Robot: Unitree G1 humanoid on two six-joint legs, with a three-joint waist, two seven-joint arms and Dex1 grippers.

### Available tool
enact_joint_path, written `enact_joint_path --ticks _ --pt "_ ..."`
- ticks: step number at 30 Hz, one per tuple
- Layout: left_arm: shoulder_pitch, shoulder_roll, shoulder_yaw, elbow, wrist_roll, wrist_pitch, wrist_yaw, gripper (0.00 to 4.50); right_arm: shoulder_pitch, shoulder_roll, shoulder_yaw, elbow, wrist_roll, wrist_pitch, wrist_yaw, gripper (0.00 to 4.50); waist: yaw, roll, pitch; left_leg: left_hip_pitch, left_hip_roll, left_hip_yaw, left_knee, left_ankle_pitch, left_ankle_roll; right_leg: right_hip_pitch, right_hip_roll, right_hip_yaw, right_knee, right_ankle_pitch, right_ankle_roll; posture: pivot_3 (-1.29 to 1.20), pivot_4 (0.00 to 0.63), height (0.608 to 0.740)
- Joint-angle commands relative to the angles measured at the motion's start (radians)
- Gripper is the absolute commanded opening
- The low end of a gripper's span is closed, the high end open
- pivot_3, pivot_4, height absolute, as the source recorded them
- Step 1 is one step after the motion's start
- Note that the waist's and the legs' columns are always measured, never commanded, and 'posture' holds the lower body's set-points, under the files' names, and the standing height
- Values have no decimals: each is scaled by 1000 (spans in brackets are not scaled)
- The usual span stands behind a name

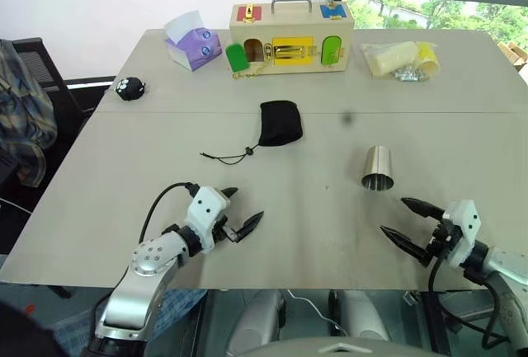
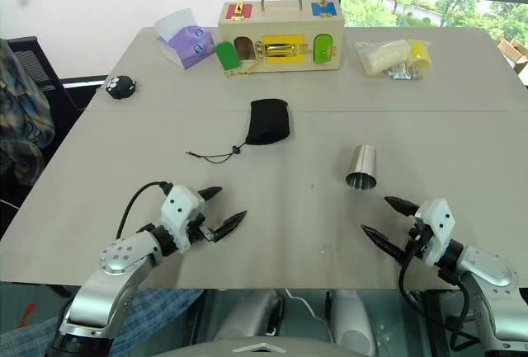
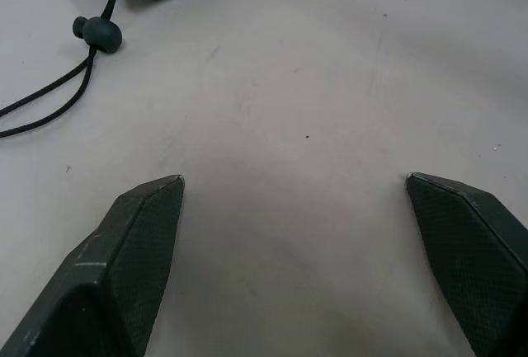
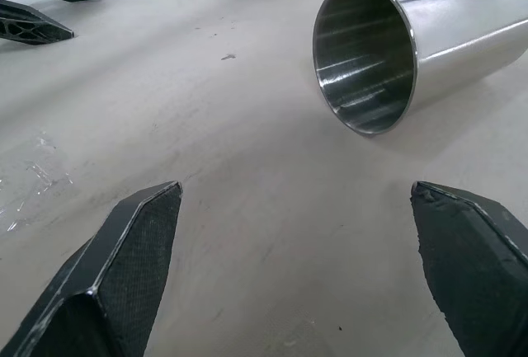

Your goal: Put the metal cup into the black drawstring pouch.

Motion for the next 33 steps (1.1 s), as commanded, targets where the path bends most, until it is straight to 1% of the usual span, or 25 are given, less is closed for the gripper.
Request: enact_joint_path --ticks 1,18,21,24,26,28,30,33 --pt "7 13 -7 -23 8 -9 -12 4451 7 7 0 -39 19 -14 -1 4500 0 0 0 0 0 0 0 0 0 0 0 0 0 0 0 0 150 710" --pt "-7 18 1 -23 -2 0 -28 4451 30 20 7 -69 19 -16 -24 4500 0 0 0 0 0 0 0 0 0 0 0 0 0 0 0 0 150 710" --pt "-29 20 3 -15 -4 1 -31 4451 35 19 14 -75 8 -25 -25 4500 0 0 0 0 0 0 0 0 0 0 0 0 0 0 0 0 150 710" --pt "-98 19 18 12 -28 5 -47 4451 47 27 30 -124 17 -24 -28 4500 2 0 0 0 0 -1 0 0 0 0 0 -1 0 0 0 0 150 710" --pt "-162 17 20 40 -43 10 -65 4451 42 55 44 -179 51 -9 -48 4500 1 0 0 0 0 -1 0 0 0 0 0 -1 1 0 0 0 150 710" --pt "-253 12 9 99 -36 3 -74 4451 28 78 69 -242 78 21 -72 4500 1 0 0 0 0 -1 0 0 0 0 1 -1 2 0 0 0 150 710" --pt "-322 2 3 156 -28 -4 -76 4451 19 82 93 -279 74 30 -80 4500 -5 -1 -1 1 0 0 1 0 -1 0 1 0 2 0 0 0 150 710" --pt "-486 1 -35 342 44 -67 -81 4451 -19 103 135 -342 55 54 -139 4500 -1 -3 0 1 -1 0 1 1 -1 0 2 0 2 0 0 0 150 710"
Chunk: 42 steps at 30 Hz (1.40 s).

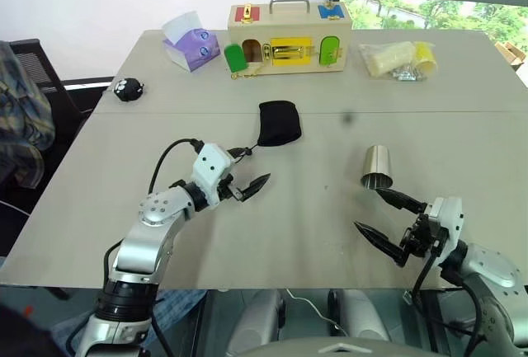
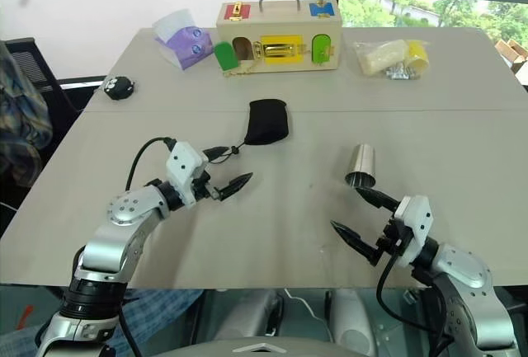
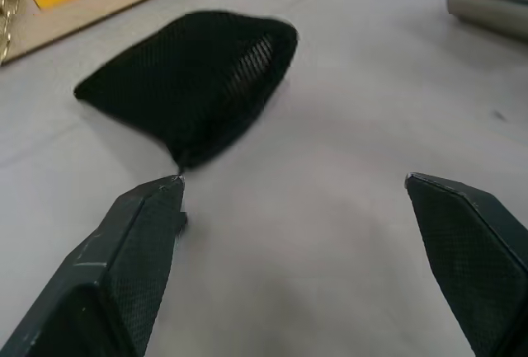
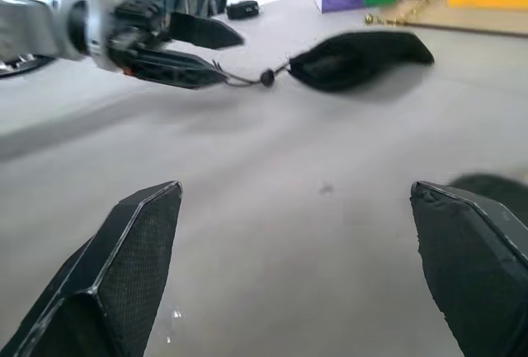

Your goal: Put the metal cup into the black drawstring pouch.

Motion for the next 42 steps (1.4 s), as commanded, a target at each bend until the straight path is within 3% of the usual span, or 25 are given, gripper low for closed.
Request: enact_joint_path --ticks 1,14,17,23,25,33,42 --pt "-162 10 -33 189 86 -100 -5 4451 -45 20 47 -111 -13 18 -65 4500 5 -1 1 -1 0 -1 0 0 0 0 2 -1 0 0 0 0 150 710" --pt "-518 -42 -118 762 262 -431 -6 4451 -37 38 96 -150 -50 8 -138 4500 0 -2 0 -2 -1 -3 0 1 -1 -1 2 -2 0 0 0 0 150 710" --pt "-588 -63 -100 863 252 -467 -11 3632 -32 38 89 -143 -51 -1 -137 4500 0 -3 1 -2 -1 -3 1 1 -1 -1 3 -2 1 0 0 0 150 710" --pt "-641 -78 -108 964 257 -522 -58 788 -15 39 77 -134 -54 -16 -145 4500 -7 -3 1 -2 -1 -2 1 1 -1 -1 3 -2 1 0 0 0 150 710" --pt "-647 -93 -103 963 245 -515 -70 76 -3 41 66 -133 -62 -17 -162 4500 -10 -3 1 -2 -1 -3 1 1 -1 -1 3 -2 2 0 0 0 150 710" --pt "-646 -146 -36 866 166 -381 -61 76 -5 66 9 -40 -201 -3 -342 4500 -16 -4 1 -2 -1 -3 3 1 -1 -1 3 -2 4 0 1 0 150 710" --pt "-589 -182 -2 585 78 -93 -35 76 -150 178 13 109 -278 31 -525 4500 -26 -4 1 -1 -1 0 5 1 -1 -3 3 1 11 0 1 0 150 710"
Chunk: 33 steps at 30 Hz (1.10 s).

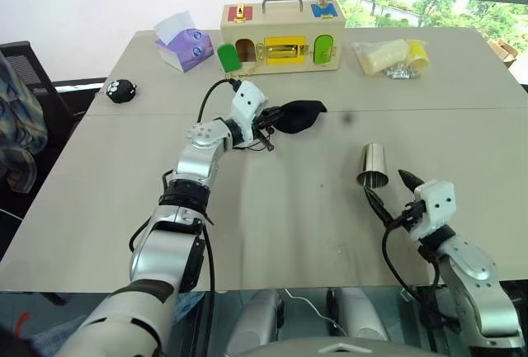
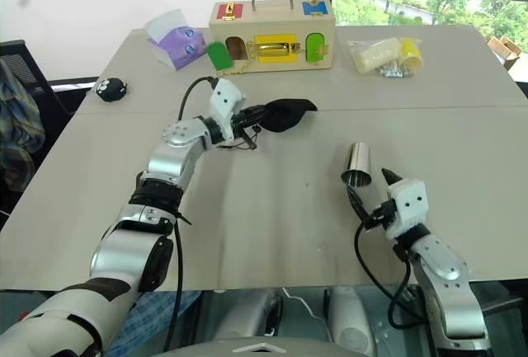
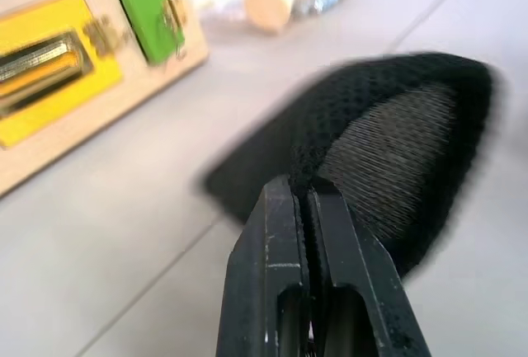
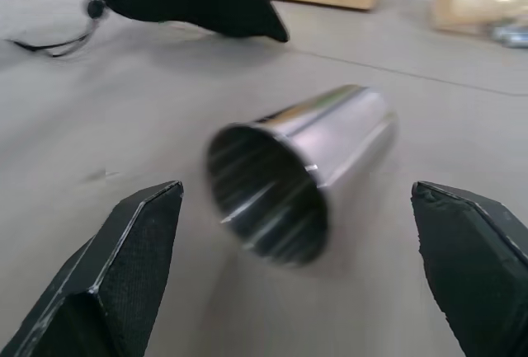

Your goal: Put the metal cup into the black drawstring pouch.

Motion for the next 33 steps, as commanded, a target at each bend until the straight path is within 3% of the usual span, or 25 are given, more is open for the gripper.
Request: enact_joint_path --ticks 1,4,10,14,20,25,33 --pt "20 -3 24 -135 -36 110 30 13 -55 33 -19 34 -16 11 -63 4254 1 0 0 0 0 0 0 0 0 0 0 0 1 0 0 0 150 710" --pt "35 3 9 -198 -24 165 43 0 -78 54 -27 55 -17 23 -91 3240 2 0 0 0 0 0 0 0 -1 0 0 0 2 0 0 0 150 710" --pt "34 0 5 -269 -26 281 83 0 -92 48 -27 61 -30 32 -101 141 3 0 0 0 0 0 1 0 -1 -1 0 0 1 0 0 0 150 710" --pt "27 -33 19 -323 -67 381 110 0 -93 31 0 -24 -5 59 -56 55 2 0 0 0 0 0 1 0 -1 -1 0 0 2 0 0 0 150 710" --pt "26 -49 -5 -363 -58 449 130 0 -160 31 78 -196 195 177 73 55 -5 0 0 0 1 0 1 0 -1 -1 1 1 2 0 0 0 150 710" --pt "31 -60 -17 -400 -69 485 121 0 -239 52 124 -182 178 210 55 55 4 0 0 0 0 0 2 0 -1 -1 0 0 2 0 0 0 150 710" --pt "52 -80 -29 -479 -105 551 115 0 -353 108 131 40 45 193 -57 55 2 0 0 -2 0 -1 2 1 -1 -3 0 0 2 0 0 0 150 710"
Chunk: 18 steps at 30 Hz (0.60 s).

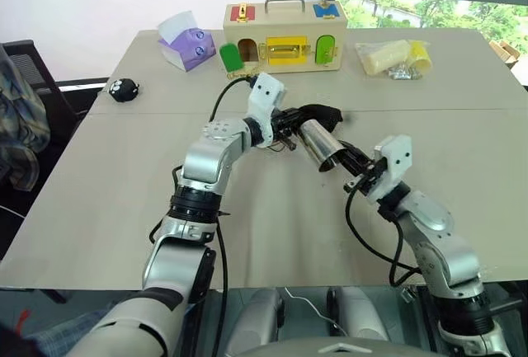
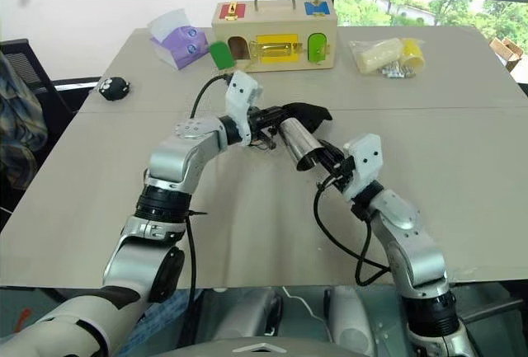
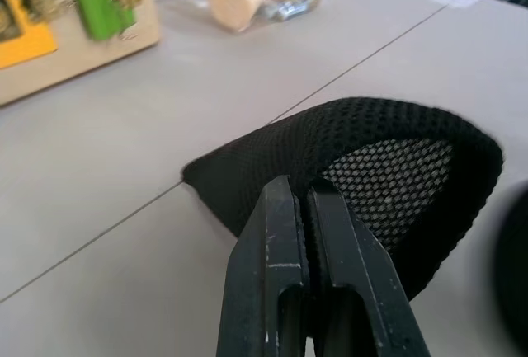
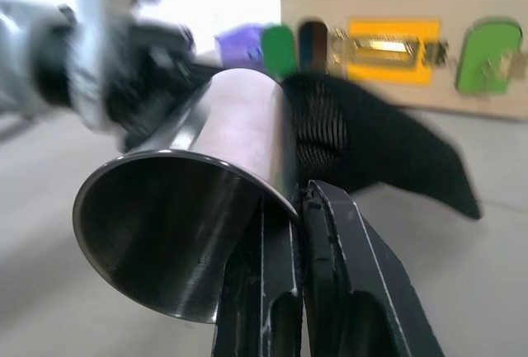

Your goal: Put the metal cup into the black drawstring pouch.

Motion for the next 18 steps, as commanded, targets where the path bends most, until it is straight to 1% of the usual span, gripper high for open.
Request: enact_joint_path --ticks 1,8,10,13,15,18 --pt "6 -6 -8 -67 -23 14 0 0 -73 39 -40 74 -34 -15 -79 55 -3 0 0 0 0 1 0 0 0 -1 0 1 0 0 0 0 150 710" --pt "31 -10 -36 -127 -43 54 -20 0 -241 154 -108 212 2 1 -164 55 -5 0 0 -4 0 2 0 0 -1 -7 0 3 3 0 0 0 150 710" --pt "32 -15 -38 -134 -48 58 -18 0 -279 195 -115 241 19 20 -179 55 -5 0 -1 -12 0 2 3 1 -1 -14 0 3 5 0 -1 0 150 710" --pt "32 -26 -42 -141 -57 65 -14 0 -329 264 -146 277 67 86 -225 55 -6 0 -1 -15 0 2 4 1 -1 -17 0 3 5 1 -1 0 150 710" --pt "33 -34 -46 -148 -61 67 -13 0 -359 279 -156 305 58 117 -254 55 -6 0 -1 -16 0 2 4 1 -1 -18 0 3 5 1 -1 0 150 710" --pt "39 -54 -48 -174 -79 84 -11 0 -408 220 -80 394 -88 134 -291 55 -4 0 -1 -17 0 2 4 1 -1 -19 0 3 5 1 -1 0 150 710"
